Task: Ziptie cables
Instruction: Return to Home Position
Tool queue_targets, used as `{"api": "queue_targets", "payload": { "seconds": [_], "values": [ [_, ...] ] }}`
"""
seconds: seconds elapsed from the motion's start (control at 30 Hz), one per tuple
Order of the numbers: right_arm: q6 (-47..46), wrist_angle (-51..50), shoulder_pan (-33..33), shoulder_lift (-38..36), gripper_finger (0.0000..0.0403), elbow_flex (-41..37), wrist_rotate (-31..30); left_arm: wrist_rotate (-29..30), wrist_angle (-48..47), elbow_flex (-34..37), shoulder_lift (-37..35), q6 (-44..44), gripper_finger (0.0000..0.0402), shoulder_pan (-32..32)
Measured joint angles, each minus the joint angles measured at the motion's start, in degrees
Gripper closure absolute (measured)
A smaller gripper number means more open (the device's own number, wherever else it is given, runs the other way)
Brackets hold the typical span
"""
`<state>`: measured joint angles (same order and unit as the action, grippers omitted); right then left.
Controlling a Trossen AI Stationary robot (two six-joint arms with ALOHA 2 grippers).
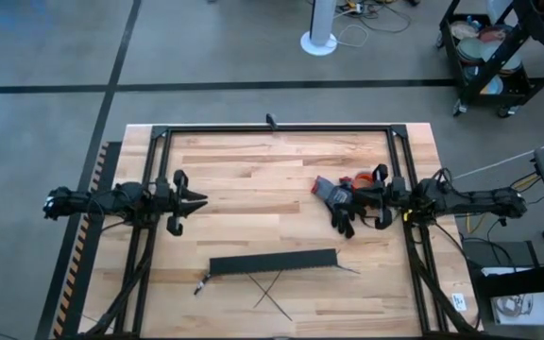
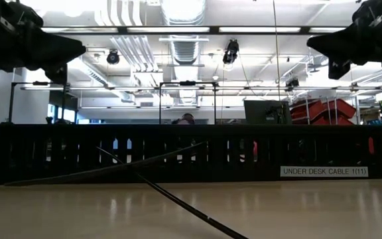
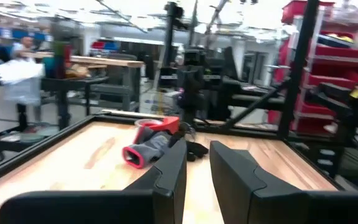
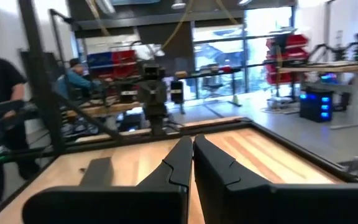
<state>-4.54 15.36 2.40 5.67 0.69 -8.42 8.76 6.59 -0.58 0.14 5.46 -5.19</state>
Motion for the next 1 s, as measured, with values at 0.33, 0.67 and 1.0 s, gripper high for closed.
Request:
{"api": "queue_targets", "payload": {
  "seconds": [0.33, 0.67, 1.0],
  "values": [
    [-1.6, -1.2, -3.6, -1.5, 0.0403, 0.0, 1.7, -3.4, -2.4, 0.0, -0.1, -0.3, 0.038, 0.0],
    [7.0, -3.8, 3.8, -5.7, 0.0403, 0.0, -4.2, -5.0, -5.0, 0.0, -0.1, 0.0, 0.0401, 0.0],
    [0.6, -12.2, 4.7, -3.4, 0.0403, 0.0, -5.2, -4.9, -5.1, 0.1, 1.4, 0.3, 0.0401, 0.0]
  ]
}}
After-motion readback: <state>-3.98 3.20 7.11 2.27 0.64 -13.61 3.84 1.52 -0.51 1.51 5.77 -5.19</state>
